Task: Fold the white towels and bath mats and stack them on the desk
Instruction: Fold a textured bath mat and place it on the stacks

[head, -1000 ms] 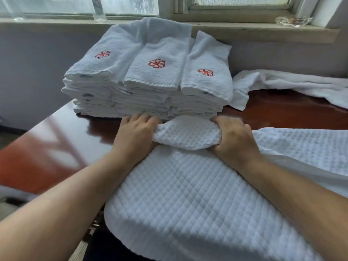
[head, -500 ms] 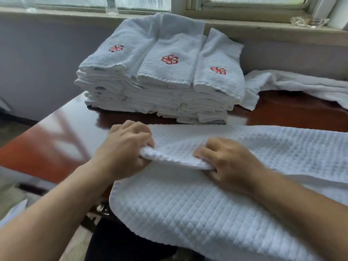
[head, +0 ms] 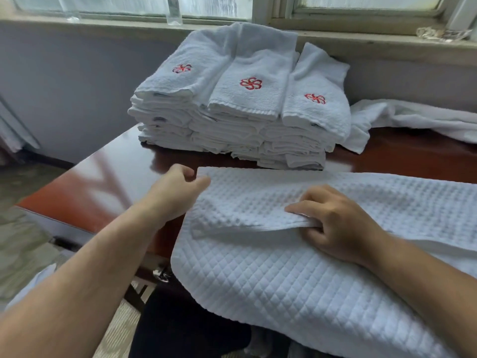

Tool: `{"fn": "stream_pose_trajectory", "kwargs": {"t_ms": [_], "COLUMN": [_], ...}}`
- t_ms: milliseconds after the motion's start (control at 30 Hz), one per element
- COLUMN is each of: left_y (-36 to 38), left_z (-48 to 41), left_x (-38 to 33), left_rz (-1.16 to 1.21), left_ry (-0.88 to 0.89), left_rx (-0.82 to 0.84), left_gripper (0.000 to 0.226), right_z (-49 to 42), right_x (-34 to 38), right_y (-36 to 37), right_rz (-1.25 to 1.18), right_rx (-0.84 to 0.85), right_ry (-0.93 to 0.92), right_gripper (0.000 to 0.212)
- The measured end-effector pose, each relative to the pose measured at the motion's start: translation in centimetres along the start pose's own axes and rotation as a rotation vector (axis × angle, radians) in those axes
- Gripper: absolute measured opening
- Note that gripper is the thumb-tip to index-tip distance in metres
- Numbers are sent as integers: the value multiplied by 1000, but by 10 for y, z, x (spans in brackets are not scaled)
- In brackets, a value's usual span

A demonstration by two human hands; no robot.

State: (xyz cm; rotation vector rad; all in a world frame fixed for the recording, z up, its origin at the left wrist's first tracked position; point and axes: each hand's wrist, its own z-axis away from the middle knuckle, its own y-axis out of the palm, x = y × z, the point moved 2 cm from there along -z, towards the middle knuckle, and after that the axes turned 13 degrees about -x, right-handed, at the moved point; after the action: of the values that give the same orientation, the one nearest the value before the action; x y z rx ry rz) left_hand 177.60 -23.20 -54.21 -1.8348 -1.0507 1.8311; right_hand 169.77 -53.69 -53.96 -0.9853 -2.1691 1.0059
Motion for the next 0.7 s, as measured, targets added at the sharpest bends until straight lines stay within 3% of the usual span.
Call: {"fn": "stream_pose_trajectory", "kwargs": {"t_ms": [67,267,367,467,533,633,700], "left_y": [7,29,23,15,14,17,17], "left_z": [7,14,-1,-6,-2,3,6], "left_x": [-1,-24,-29,-29,-25,-23,-23], "left_rz": [11,-15,30,144,91,-47,-128], "left_ry": [53,360,278,179,200,298,347], "left_rx": [46,-105,-64,150,235,179,83], "left_gripper": [69,42,34,27,31,36,54], "right_z": [2,-7,-6,5,11,14,13], "right_x": [2,-2,-1,2,6,8,4], "right_y": [0,-15,-26,-28,-28,-31,-35], "right_rz": [1,58,177,171,135,88,-23], "right_rx": [25,-9,13,42,49,91,133], "right_ry": [-12,-168,-148,-115,-114,-71,40], "right_gripper": [41,43,36,23,18,23,37]}}
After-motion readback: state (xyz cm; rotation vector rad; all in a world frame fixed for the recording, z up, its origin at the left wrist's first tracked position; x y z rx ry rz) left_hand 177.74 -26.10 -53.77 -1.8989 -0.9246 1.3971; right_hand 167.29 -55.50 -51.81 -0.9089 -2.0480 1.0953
